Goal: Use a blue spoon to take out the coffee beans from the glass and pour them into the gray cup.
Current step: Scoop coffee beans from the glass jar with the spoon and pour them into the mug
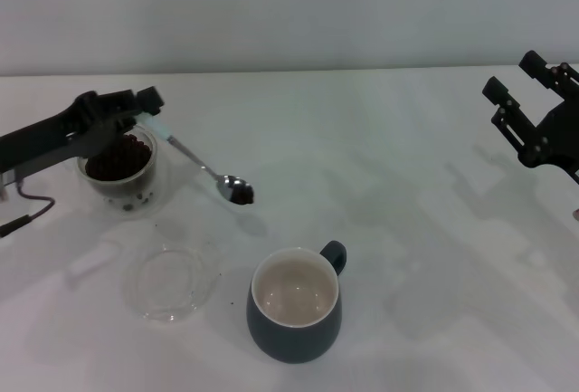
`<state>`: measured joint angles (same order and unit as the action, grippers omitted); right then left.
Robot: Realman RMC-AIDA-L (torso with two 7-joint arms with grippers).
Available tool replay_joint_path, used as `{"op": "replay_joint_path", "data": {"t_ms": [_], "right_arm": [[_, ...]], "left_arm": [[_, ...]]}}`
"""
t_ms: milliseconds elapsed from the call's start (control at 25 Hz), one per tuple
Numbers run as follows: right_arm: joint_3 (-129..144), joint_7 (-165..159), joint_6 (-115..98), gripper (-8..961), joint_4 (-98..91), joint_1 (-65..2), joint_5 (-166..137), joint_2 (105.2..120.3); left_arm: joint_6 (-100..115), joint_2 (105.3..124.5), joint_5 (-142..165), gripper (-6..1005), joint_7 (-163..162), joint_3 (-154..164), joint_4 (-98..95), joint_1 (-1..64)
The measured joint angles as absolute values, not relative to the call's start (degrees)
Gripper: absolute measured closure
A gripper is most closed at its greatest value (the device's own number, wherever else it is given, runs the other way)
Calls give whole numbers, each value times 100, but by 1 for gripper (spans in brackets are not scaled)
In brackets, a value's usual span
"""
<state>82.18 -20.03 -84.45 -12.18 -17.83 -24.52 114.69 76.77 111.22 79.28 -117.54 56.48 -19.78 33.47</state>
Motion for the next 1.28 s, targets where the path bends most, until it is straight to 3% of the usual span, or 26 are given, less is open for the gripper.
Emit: {"op": "replay_joint_path", "data": {"t_ms": [1280], "right_arm": [[8196, -1986, -8306, 416, -1212, -1781, -2452, 11469]], "left_arm": [[7785, 11463, 8755, 864, -11686, 6003, -2041, 4040]]}}
